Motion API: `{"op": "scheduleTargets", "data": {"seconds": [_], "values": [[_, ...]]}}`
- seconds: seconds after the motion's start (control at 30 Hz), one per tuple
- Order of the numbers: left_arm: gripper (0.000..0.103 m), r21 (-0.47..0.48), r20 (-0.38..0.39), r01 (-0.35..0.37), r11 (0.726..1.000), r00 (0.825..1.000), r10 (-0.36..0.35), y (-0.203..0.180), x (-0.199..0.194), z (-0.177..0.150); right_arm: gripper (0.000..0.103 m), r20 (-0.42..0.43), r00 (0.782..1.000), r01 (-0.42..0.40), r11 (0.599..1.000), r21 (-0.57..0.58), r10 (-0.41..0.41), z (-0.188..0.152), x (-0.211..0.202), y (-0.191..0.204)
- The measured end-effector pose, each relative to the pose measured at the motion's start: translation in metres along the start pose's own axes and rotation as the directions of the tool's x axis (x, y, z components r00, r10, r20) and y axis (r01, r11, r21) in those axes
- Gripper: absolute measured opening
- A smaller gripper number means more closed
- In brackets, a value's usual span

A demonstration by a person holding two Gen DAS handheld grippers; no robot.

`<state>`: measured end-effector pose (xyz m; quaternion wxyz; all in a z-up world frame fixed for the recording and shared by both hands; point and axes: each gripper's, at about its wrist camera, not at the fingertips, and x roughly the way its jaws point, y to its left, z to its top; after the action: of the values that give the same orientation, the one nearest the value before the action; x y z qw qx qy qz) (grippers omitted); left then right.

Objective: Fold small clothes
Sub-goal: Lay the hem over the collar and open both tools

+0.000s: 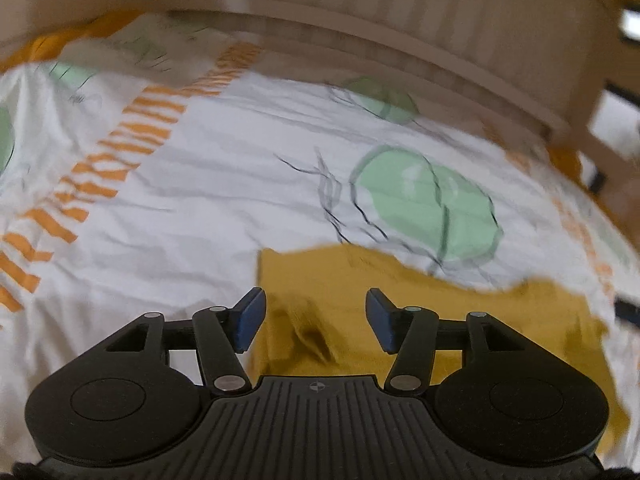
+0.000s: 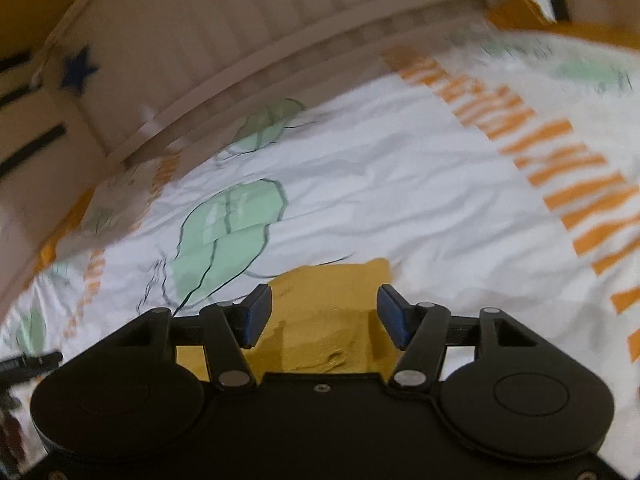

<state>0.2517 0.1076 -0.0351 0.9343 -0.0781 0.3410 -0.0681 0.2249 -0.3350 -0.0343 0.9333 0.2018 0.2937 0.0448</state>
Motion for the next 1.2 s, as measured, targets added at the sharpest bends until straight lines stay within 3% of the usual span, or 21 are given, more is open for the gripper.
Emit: {"op": "scheduleTargets", "data": {"seconds": [0.13,0.27,0.5,0.73,1.2], "values": [[0.054,0.109,-0.062,0.031,0.994,0.998,-0.024,-0.026,-0.004,-0.024,0.066,-0.034,0.999,-0.009,0.985,-0.173,0.003,-0.014,-0.006,0.036],[0.054,0.187,-0.135,0.053,0.981,0.990,-0.028,-0.043,0.010,-0.043,0.067,-0.109,0.994,-0.027,0.940,-0.340,-0.010,-0.039,-0.001,0.071],[0.054,0.241,-0.176,0.033,0.970,0.984,0.010,-0.048,0.043,-0.036,0.067,-0.205,0.976,-0.031,0.881,-0.473,-0.076,-0.060,0.031,0.098],[0.055,0.253,-0.181,0.023,0.967,0.983,0.024,-0.044,0.070,-0.010,0.072,-0.219,0.967,0.010,0.880,-0.476,-0.130,-0.048,0.066,0.103],[0.060,0.126,-0.183,-0.008,0.992,0.983,0.031,-0.025,0.109,0.027,0.074,-0.214,0.970,0.038,0.947,-0.319,-0.111,-0.015,0.104,0.091]]}}
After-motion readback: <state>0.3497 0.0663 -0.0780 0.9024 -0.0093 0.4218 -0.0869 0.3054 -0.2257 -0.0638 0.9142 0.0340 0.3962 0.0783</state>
